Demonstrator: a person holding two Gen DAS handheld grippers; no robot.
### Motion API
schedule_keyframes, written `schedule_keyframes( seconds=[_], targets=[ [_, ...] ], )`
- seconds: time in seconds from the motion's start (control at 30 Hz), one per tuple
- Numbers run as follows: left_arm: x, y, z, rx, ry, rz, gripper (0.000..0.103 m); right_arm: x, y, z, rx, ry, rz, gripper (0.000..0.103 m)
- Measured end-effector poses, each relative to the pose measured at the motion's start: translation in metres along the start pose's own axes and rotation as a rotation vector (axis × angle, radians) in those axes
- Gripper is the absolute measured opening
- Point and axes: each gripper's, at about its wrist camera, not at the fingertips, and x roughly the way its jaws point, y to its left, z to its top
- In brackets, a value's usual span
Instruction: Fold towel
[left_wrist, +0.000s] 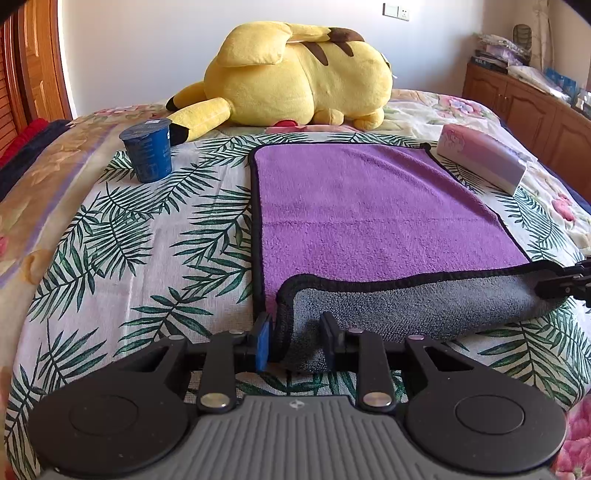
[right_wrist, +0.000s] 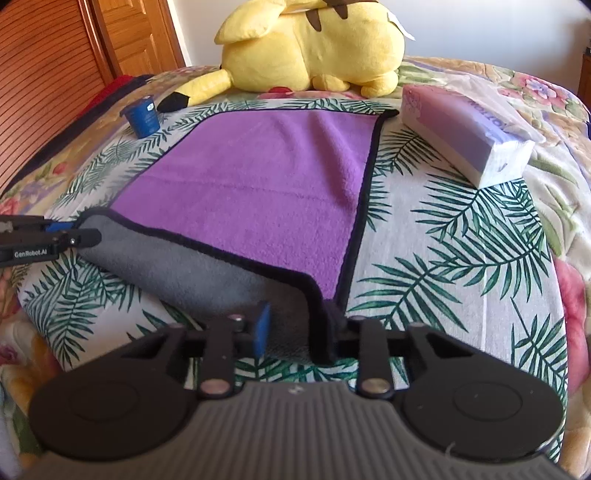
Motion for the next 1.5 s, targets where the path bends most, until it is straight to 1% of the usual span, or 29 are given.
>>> schedule_keyframes(
  seconds=[0.03, 0.13, 0.17, 0.2, 0.3, 0.4, 0.57, 0.77, 1.0, 1.33, 1.5],
  targets=[
    [0.0, 0.0, 0.0, -0.001, -0.002, 0.0, 0.0, 0.0, 0.0, 0.0, 0.0, -0.002, 0.001, 0.023],
    [-0.005, 0.001, 0.002, -0.011, -0.033, 0.0, 0.0, -0.001, -0.001, 0.001, -0.002, -0.011, 0.0, 0.019],
    [-0.008, 0.001, 0.003, -0.012, -0.047, -0.001, 0.0, -0.003, -0.001, 0.001, -0.005, -0.024, -0.002, 0.011],
    [-0.01, 0.0, 0.004, -0.011, -0.055, -0.006, 0.0, -0.005, -0.001, 0.001, -0.006, -0.039, -0.001, 0.007],
    [-0.017, -0.004, 0.008, 0.002, -0.08, -0.016, 0.0, -0.011, -0.001, 0.003, -0.004, -0.085, 0.004, 0.005],
    [-0.022, -0.006, 0.011, 0.007, -0.099, -0.024, 0.0, -0.015, -0.003, 0.005, -0.002, -0.116, 0.012, 0.005],
    [-0.029, -0.007, 0.014, 0.004, -0.124, -0.03, 0.0, -0.017, -0.005, 0.008, -0.001, -0.145, 0.014, 0.004],
    [-0.028, -0.005, 0.023, -0.013, -0.146, -0.029, 0.0, -0.02, -0.004, 0.01, 0.001, -0.193, 0.011, 0.004],
    [-0.035, -0.004, 0.029, -0.021, -0.166, -0.049, 0.0, -0.021, 0.0, 0.015, -0.042, -0.222, 0.003, 0.004],
    [-0.05, -0.01, 0.038, -0.008, -0.215, -0.056, 0.0, -0.037, 0.005, 0.021, -0.081, -0.297, -0.001, 0.004],
    [-0.048, -0.014, 0.044, 0.025, -0.219, -0.052, 0.0, -0.041, 0.01, 0.025, -0.132, -0.313, -0.012, 0.004]
  ],
)
